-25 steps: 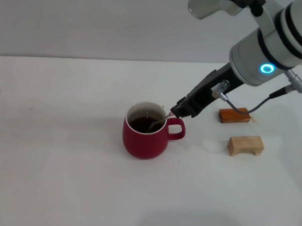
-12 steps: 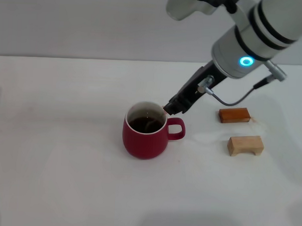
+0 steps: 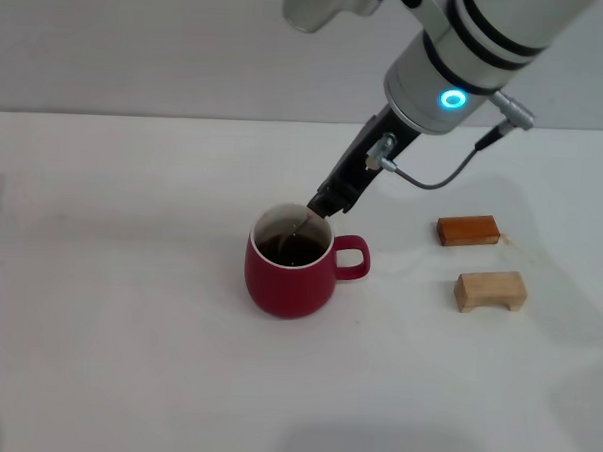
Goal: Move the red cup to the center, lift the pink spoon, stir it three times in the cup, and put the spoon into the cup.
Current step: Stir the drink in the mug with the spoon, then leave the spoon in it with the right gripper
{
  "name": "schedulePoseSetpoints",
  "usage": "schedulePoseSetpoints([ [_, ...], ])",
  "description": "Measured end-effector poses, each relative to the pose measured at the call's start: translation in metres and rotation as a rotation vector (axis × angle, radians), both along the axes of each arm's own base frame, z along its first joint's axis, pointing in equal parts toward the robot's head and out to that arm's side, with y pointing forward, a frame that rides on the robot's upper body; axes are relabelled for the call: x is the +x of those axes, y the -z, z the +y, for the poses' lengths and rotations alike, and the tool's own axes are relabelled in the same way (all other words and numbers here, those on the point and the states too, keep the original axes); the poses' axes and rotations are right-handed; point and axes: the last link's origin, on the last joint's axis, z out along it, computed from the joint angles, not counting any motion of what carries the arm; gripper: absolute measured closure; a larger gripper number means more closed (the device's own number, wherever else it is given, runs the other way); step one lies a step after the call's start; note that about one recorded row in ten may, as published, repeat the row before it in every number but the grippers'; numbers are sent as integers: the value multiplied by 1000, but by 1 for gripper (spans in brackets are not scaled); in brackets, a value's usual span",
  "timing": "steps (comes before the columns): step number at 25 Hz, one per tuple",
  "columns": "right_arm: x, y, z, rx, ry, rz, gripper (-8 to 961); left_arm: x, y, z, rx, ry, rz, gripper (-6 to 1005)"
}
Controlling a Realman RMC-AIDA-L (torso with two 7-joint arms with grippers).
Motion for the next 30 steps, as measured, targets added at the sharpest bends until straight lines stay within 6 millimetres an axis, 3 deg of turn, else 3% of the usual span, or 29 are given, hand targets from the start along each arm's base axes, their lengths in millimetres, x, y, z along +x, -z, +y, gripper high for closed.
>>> schedulePoseSetpoints([
  [19,-14,13,1,-30,-72,-54,762,1,3,0,2,5,-20,152],
  [25,-8,16,11,0,-75,-107,761,2,2,0,3,6,-20,151],
  [30,-10,14,5,-43,-78,-134,761,1,2,0,4,6,-26,151],
])
